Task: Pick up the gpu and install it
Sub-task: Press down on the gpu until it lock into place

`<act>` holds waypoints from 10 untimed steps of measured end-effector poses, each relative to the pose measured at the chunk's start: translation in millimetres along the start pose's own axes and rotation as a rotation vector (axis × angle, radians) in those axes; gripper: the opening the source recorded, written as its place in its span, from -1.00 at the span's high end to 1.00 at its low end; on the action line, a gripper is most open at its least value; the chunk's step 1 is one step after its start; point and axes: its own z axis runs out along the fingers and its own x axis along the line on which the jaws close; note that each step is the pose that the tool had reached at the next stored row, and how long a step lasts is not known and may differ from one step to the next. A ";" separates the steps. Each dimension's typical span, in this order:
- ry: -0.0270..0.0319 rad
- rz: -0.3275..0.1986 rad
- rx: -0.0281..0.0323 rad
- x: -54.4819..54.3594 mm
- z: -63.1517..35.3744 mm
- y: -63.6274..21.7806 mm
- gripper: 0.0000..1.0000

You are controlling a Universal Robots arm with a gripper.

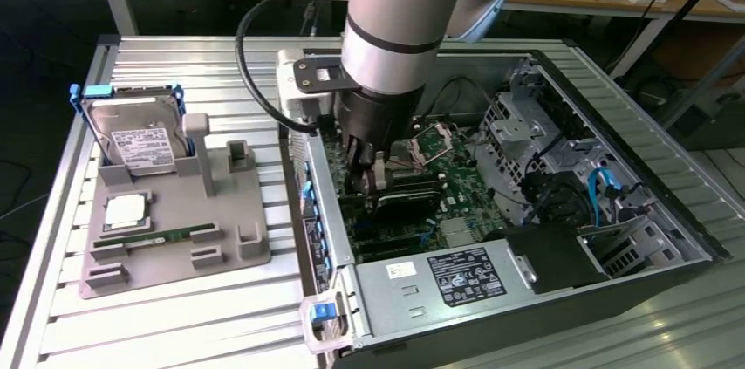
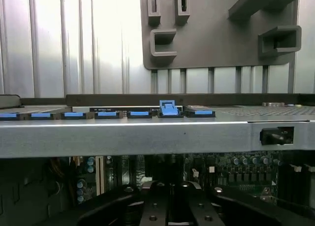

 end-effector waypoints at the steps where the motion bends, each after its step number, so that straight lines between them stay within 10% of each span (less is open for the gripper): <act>1: -0.0009 0.000 0.0001 -0.4 -4.7 5.8 0.79; 3: -0.0011 0.000 0.0011 -1.1 -15.9 19.9 0.79; 10: -0.0012 0.000 0.0007 -0.9 -9.8 25.7 0.79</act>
